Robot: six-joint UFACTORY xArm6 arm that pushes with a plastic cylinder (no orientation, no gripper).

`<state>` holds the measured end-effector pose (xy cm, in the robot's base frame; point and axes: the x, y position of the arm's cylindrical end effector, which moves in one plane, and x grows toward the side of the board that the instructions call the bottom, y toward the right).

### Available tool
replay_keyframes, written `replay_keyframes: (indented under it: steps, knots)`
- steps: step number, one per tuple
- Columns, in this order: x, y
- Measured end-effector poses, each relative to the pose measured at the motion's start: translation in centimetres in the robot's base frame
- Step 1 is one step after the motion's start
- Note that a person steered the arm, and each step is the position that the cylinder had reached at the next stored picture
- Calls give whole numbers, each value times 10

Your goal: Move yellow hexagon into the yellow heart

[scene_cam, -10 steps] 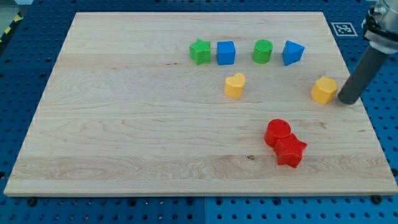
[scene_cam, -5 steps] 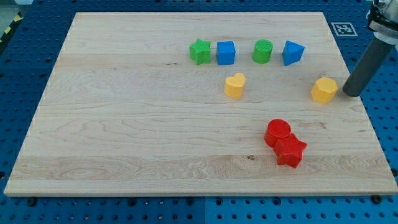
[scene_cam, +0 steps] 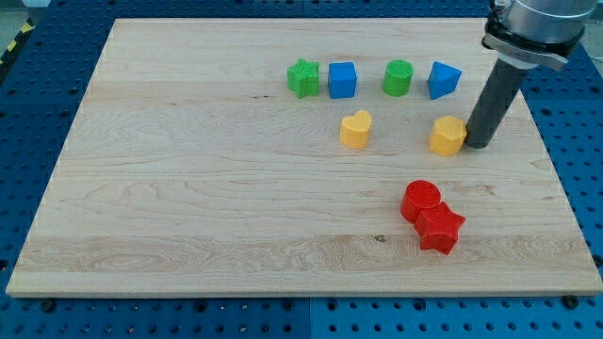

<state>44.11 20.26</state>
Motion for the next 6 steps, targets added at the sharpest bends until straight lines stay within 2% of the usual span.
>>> replay_keyframes:
  steps: [3, 6]
  knots:
    - [-5, -51]
    - [-9, -74]
